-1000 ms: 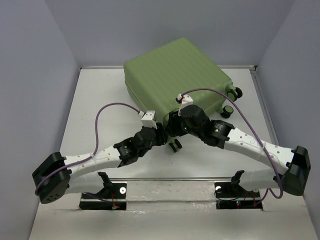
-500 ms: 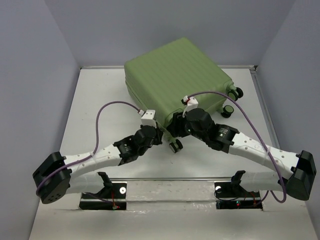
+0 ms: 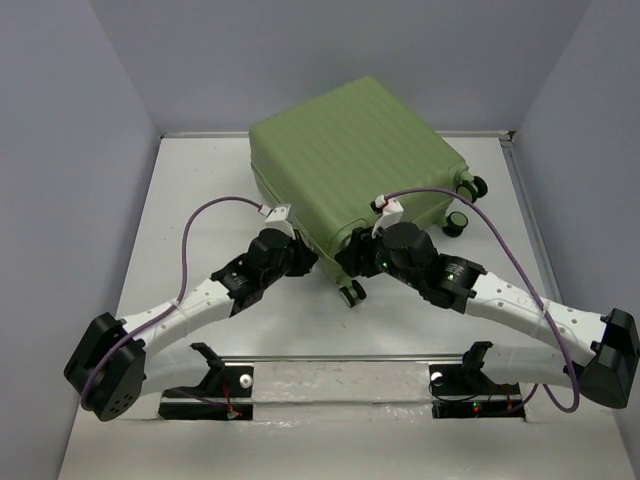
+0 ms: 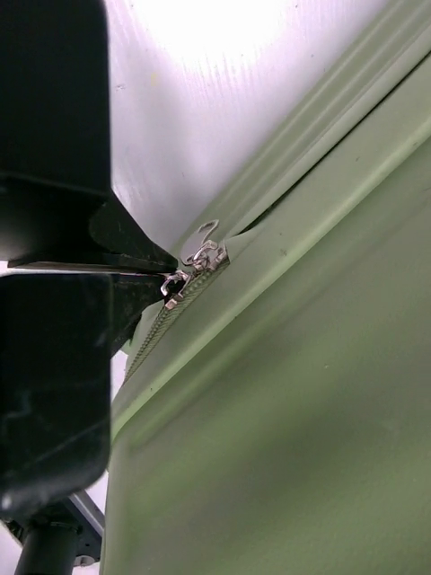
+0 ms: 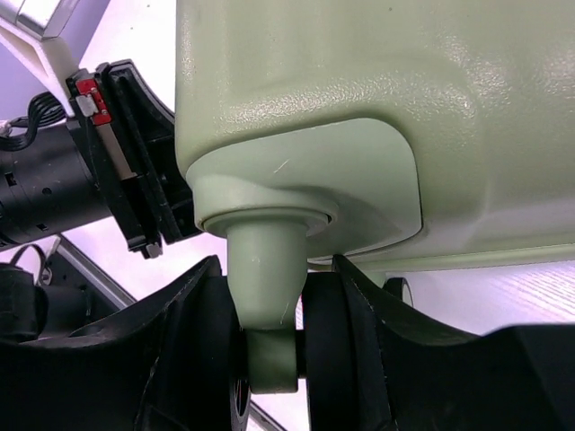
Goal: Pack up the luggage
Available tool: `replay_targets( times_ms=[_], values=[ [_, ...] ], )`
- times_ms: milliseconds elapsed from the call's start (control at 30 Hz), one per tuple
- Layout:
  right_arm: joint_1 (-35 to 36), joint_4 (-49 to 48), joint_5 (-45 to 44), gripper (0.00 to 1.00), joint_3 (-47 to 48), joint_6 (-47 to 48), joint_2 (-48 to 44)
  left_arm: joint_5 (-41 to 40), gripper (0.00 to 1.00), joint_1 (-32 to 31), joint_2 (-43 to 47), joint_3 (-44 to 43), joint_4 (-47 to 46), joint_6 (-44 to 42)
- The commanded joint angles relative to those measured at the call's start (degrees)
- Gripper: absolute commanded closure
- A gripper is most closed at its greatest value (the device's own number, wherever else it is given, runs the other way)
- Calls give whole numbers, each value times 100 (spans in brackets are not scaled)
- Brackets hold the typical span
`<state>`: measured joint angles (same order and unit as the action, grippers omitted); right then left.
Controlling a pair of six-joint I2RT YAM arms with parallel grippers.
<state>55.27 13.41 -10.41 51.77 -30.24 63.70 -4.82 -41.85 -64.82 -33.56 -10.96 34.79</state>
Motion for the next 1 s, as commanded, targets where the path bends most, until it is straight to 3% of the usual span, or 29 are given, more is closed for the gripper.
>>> replay_targets(
  times_ms=[0, 33, 67, 100, 133, 200, 233, 300, 333, 400, 500, 633, 767, 833, 967],
  values=[
    [81, 672, 294, 93, 44, 53, -411, -2208, 82, 897, 354, -213, 208, 10],
    [81, 593, 338, 93, 61, 62, -411, -2155, 50, 906, 591, -134, 339, 72],
    [81, 593, 382, 93, 70, 62, -403, -2050, 35, 897, 898, -46, 401, 98],
    [81, 453, 513, 93, 96, 88, -385, -1867, 10, 897, 1579, 111, 480, 107],
    [81, 243, 601, 89, 114, 141, -367, -1786, 2, 897, 1943, 165, 751, 116],
    [81, 57, 846, 70, 202, 159, -263, -1524, 1, 889, 3073, 148, 1068, 108],
    [81, 39, 909, 40, 437, 228, -184, -1426, 1, 897, 3385, 113, 1400, 38],
    [81, 152, 954, 8, 772, 343, -51, -1163, 1, 897, 4104, -149, 1727, 11],
    [81, 266, 814, 0, 965, 422, 1, -1040, 1, 897, 4257, -281, 1868, -76],
    [81, 775, 446, 4, 1571, 632, -42, -654, 1, 897, 4494, -684, 2299, -138],
    [81, 1374, 146, 0, 2117, 896, -436, -163, 1, 897, 4609, -1142, 2985, -226],
    [81, 1735, 197, 0, 2373, 1239, -1148, 779, 1, 897, 5065, -1197, 2908, -174],
    [81, 1499, 181, 0, 1979, 1363, -2140, 843, 1, 897, 5725, -1188, 2906, -60],
    [81, 1166, -29, 0, 1452, 1319, -3061, 545, 1, 897, 6015, -1345, 3134, -199],
    [81, 690, -232, 0, 485, 1187, -3706, 253, 1, 897, 6069, -1443, 3364, -349]
  ],
)
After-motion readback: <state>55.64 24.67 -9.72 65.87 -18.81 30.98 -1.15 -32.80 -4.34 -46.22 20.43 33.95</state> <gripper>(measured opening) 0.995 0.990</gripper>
